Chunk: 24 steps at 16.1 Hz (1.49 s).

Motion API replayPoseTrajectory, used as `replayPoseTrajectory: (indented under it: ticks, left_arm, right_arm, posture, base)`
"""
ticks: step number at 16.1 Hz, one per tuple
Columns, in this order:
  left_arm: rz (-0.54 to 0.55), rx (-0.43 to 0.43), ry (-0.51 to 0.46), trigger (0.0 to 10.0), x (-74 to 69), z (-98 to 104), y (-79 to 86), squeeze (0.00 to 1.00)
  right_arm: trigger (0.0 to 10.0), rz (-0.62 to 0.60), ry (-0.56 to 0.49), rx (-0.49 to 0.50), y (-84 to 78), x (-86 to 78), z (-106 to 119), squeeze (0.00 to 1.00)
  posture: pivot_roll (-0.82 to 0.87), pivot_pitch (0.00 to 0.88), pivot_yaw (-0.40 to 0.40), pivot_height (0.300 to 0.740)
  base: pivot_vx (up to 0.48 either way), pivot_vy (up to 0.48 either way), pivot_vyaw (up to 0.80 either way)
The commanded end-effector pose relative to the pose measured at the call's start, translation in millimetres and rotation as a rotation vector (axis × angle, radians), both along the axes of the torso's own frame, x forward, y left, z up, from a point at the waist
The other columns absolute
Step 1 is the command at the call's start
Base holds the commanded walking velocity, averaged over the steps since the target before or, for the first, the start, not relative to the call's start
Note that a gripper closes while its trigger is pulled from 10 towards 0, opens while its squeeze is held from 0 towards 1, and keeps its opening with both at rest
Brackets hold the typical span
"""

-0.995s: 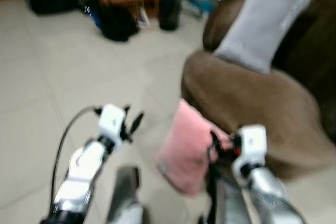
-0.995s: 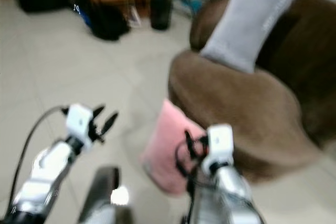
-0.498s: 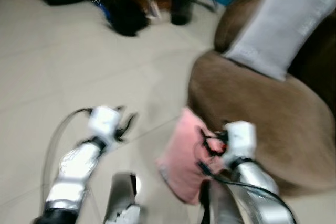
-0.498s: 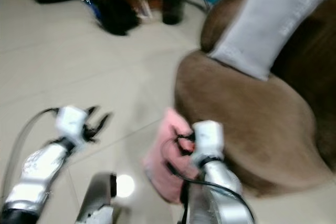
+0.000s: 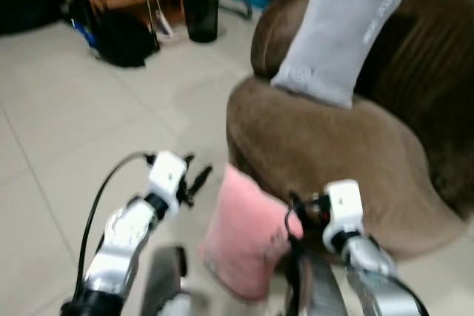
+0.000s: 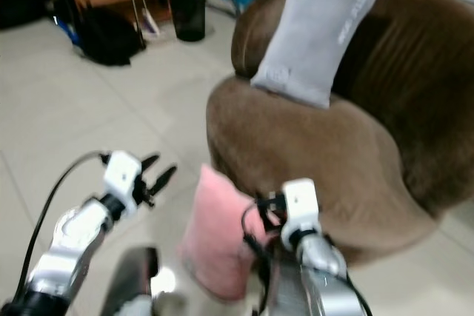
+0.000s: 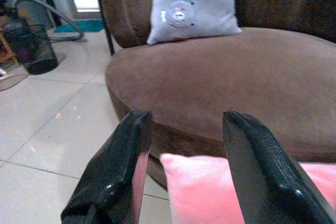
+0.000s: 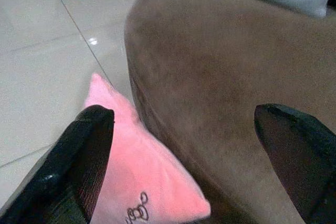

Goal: Move the pillow to the sofa from floor

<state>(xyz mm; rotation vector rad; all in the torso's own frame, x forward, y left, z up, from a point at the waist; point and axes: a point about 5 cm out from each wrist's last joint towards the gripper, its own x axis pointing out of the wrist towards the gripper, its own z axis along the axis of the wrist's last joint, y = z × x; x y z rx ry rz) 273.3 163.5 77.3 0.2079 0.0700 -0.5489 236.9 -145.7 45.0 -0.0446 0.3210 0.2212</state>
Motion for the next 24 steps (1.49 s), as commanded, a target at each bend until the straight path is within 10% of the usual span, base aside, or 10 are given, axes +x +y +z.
replayPoseTrajectory:
  ticks: [1, 7, 8, 15, 16, 17, 24]
  left_arm:
    - [-0.015, 0.004, 0.002, 10.0, -2.2, -0.2, 3.7, 0.0]
    - [-0.065, 0.021, -0.035, 10.0, -0.8, 15.3, 5.1, 0.0]
    - [-0.071, 0.017, -0.055, 10.0, -0.8, 21.4, 3.5, 0.0]
    - [-0.134, 0.01, -0.081, 10.0, -2.7, 52.0, 3.8, 0.0]
    - [-0.145, 0.018, -0.07, 10.0, -4.9, 51.2, 5.3, 0.0]
    - [-0.169, 0.023, -0.055, 10.0, -8.2, 52.5, 4.8, 0.0]
    - [-0.274, -0.046, 0.018, 10.0, -21.3, 63.5, 0.4, 0.0]
  right_arm:
    - [10.0, -0.029, 0.059, 0.017, -1.1, 8.9, -11.2, 1.0]
    - [10.0, -0.053, 0.06, 0.076, 4.8, 40.9, -12.4, 0.96]
    - [10.0, -0.064, 0.054, 0.105, 7.8, 46.0, -12.5, 0.0]
    - [10.0, -0.175, 0.03, 0.136, 5.3, 57.3, -18.4, 0.0]
    - [10.0, -0.186, 0.02, 0.161, 6.7, 56.4, -18.2, 0.25]
    - [10.0, -0.205, 0.029, 0.192, 7.1, 56.9, -20.0, 1.0]
    - [10.0, -0.44, 0.057, 0.416, -5.9, 71.6, -18.8, 1.0]
  posture:
    - [0.08, 0.069, -0.042, 0.54]
    - [0.14, 0.149, -0.018, 0.54]
    - [0.15, 0.164, -0.01, 0.54]
    - [0.21, 0.261, 0.014, 0.485]
    - [0.22, 0.267, 0.016, 0.485]
    - [0.22, 0.271, 0.031, 0.485]
    - [0.27, 0.32, 0.06, 0.485]
  base:
    - [0.0, 0.0, 0.0]
    - [0.0, 0.0, 0.0]
    - [0.0, 0.0, 0.0]
    - [0.0, 0.0, 0.0]
    - [0.0, 0.0, 0.0]
    - [0.0, 0.0, 0.0]
    - [0.0, 0.0, 0.0]
